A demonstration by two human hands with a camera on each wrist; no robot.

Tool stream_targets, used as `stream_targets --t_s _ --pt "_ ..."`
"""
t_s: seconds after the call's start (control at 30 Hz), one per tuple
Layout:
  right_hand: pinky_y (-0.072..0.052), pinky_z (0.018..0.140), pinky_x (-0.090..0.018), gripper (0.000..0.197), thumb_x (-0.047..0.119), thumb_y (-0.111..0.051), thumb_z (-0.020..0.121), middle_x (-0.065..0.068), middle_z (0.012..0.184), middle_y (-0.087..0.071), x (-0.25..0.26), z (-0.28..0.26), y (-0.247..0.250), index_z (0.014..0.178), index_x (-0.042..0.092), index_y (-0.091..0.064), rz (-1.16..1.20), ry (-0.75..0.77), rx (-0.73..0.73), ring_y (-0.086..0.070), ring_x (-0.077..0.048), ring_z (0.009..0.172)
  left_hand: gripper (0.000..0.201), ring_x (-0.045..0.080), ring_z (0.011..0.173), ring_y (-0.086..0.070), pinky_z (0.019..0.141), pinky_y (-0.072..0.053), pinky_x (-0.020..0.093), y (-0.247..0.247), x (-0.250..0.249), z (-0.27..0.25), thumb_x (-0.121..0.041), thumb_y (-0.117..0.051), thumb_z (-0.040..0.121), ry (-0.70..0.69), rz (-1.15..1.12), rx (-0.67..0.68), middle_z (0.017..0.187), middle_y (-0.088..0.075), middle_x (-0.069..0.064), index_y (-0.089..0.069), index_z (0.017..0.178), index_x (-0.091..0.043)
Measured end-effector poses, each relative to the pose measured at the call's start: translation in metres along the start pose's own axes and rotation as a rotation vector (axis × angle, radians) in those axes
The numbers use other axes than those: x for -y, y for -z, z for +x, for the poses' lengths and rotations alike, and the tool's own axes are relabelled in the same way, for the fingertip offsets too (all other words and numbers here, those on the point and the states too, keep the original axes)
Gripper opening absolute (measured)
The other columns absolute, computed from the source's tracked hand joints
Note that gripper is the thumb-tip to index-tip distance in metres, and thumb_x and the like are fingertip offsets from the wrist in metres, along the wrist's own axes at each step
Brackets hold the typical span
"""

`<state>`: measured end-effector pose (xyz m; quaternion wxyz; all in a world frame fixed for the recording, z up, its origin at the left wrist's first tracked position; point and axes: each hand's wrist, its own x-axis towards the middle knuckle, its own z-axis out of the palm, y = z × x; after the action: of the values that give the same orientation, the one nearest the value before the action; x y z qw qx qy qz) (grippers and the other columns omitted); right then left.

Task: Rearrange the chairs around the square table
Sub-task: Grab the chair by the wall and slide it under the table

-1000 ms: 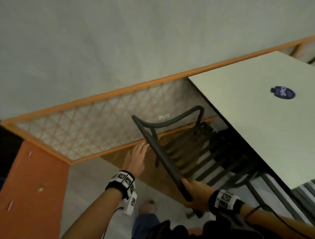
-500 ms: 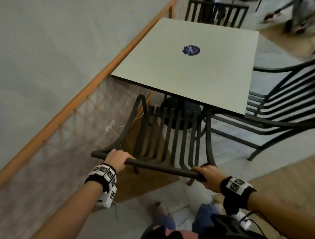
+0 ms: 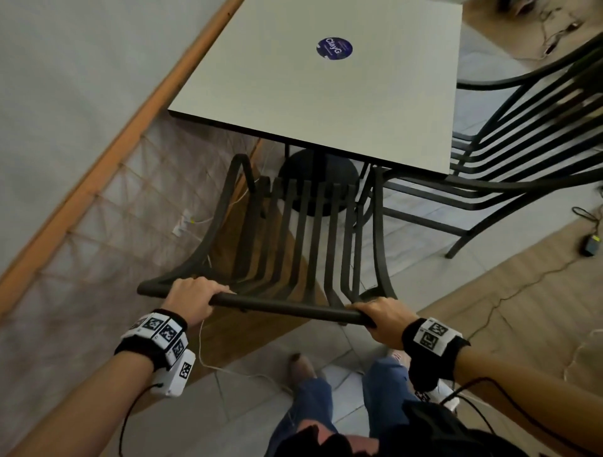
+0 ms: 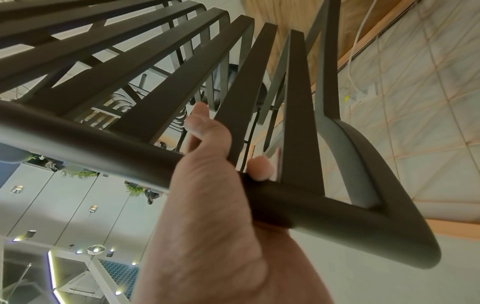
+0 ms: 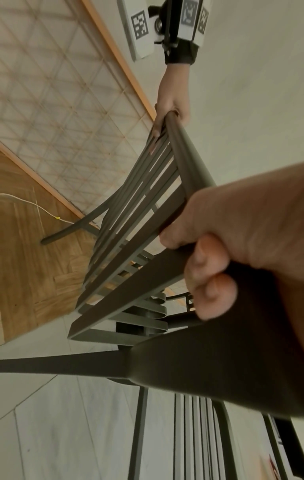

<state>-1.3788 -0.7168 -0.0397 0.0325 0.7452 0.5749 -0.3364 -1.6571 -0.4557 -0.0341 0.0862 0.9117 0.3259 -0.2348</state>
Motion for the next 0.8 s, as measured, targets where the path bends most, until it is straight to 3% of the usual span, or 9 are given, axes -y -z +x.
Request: stream_targets --t_s 0.2,0.33,0.5,0.57,0.73,0.8 --pt "-0.054 0.080 -0.035 0.040 0.023 -0.052 0.091 0.000 0.096 -0.065 0.010 0.016 0.001 0.129 0.035 -0.049 0.020 0.000 -0.010 -0.063 -0.019 0.086 0.047 0.015 0.107 -0.066 0.092 -0.049 0.036 0.014 0.012 0.009 -0.017 -0.057 0.087 0.010 0.061 -0.010 0.119 -0.069 -0.010 -0.056 0.126 -0.045" --pt "-0.048 0.072 -0.029 0.035 0.019 -0.052 0.091 0.007 0.082 -0.053 0.019 0.033 0.014 0.124 0.030 -0.054 0.035 0.006 -0.033 -0.058 -0.018 0.078 0.042 0.015 0.108 -0.065 0.090 -0.049 0.037 0.028 0.025 0.025 -0.020 -0.057 0.087 0.027 0.073 -0.041 0.121 -0.068 -0.011 -0.058 0.122 -0.044" --pt "-0.039 0.062 -0.021 0.028 0.021 -0.056 0.090 0.015 0.065 -0.039 0.023 0.058 0.035 0.117 0.027 -0.058 0.052 0.006 -0.067 -0.049 -0.011 0.070 0.039 0.016 0.099 -0.067 0.088 -0.052 0.039 0.043 0.043 0.054 -0.021 -0.060 0.085 0.039 0.069 -0.060 0.112 -0.070 -0.010 -0.061 0.117 -0.043" --pt "-0.036 0.059 -0.019 0.028 0.021 -0.060 0.089 0.015 0.067 -0.040 0.025 0.068 0.041 0.116 0.027 -0.059 0.062 -0.009 -0.077 -0.048 -0.011 0.069 0.038 0.018 0.097 -0.067 0.088 -0.052 0.040 0.049 0.048 0.065 -0.017 -0.061 0.084 0.047 0.054 -0.072 0.108 -0.071 -0.007 -0.063 0.114 -0.041" --pt "-0.041 0.064 -0.026 0.027 0.016 -0.058 0.089 0.007 0.078 -0.051 0.032 0.090 0.052 0.115 0.025 -0.060 0.079 -0.026 -0.080 -0.051 -0.015 0.071 0.033 0.019 0.093 -0.067 0.090 -0.046 0.040 0.057 0.061 0.094 -0.014 -0.062 0.084 0.078 0.077 -0.135 0.099 -0.072 -0.007 -0.066 0.106 -0.038" --pt "-0.039 0.061 -0.023 0.024 0.017 -0.056 0.090 0.008 0.074 -0.050 0.031 0.097 0.056 0.112 0.024 -0.061 0.084 -0.026 -0.090 -0.050 -0.012 0.066 0.030 0.016 0.089 -0.066 0.092 -0.045 0.041 0.057 0.066 0.105 -0.016 -0.063 0.083 0.086 0.061 -0.151 0.093 -0.070 -0.010 -0.067 0.102 -0.039"
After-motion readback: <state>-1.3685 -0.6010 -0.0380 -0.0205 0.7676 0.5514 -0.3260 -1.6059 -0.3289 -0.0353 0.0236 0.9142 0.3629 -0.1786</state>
